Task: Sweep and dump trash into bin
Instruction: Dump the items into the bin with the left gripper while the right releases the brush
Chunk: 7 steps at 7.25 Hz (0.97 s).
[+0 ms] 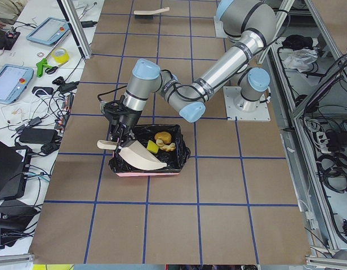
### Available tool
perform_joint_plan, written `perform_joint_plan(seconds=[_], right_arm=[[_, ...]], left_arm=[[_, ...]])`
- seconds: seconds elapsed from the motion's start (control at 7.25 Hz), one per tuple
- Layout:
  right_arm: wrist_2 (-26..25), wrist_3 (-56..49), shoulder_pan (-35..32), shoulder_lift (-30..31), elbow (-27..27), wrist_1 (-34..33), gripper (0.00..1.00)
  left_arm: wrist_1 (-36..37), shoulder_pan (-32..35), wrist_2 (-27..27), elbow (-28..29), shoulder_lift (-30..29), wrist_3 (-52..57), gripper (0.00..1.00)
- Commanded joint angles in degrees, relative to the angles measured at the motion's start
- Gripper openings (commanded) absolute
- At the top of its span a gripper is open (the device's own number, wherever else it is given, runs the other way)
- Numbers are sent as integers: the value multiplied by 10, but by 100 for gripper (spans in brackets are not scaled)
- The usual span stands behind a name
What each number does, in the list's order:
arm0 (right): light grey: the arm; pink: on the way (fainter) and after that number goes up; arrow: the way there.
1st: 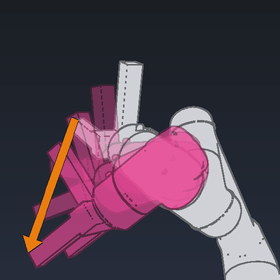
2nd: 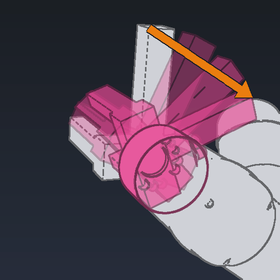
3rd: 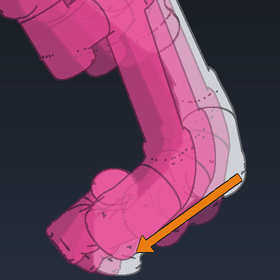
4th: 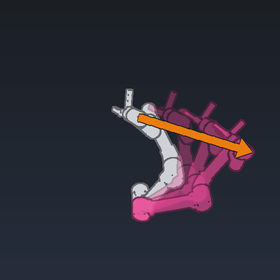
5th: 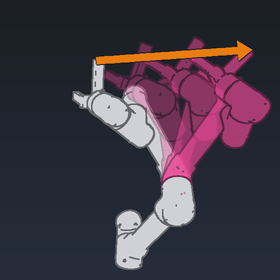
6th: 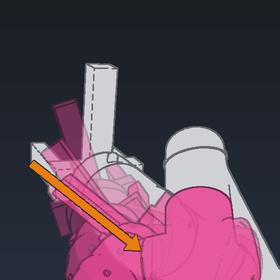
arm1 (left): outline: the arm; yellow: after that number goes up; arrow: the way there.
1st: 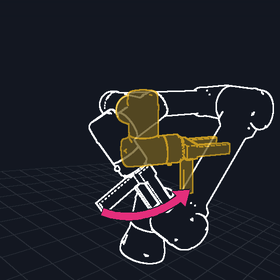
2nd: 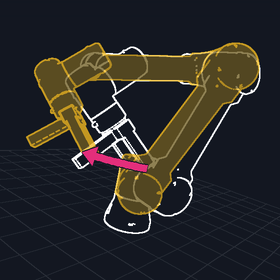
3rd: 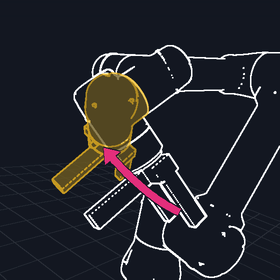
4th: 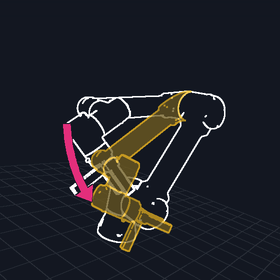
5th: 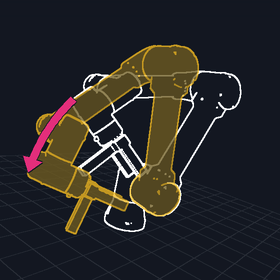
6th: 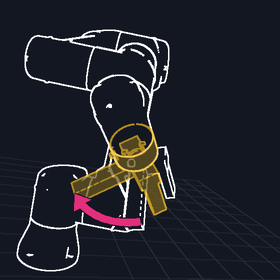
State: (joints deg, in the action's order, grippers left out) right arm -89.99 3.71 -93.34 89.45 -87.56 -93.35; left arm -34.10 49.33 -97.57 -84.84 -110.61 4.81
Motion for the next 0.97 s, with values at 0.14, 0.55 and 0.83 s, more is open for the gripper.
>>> perform_joint_plan(seconds=[0.14, 0.55, 0.83], right_arm=[[2, 1, 0, 2, -4, 0, 100], [14, 1, 0, 3, -5, 1, 100], [24, -12, 0, 2, -5, 3, 100]], left_arm=[[-143, 44, -19, 27, 31, -84, 0], [-240, 107, -18, 26, 62, -199, 0], [-318, 138, 23, 19, 67, -337, 0]])
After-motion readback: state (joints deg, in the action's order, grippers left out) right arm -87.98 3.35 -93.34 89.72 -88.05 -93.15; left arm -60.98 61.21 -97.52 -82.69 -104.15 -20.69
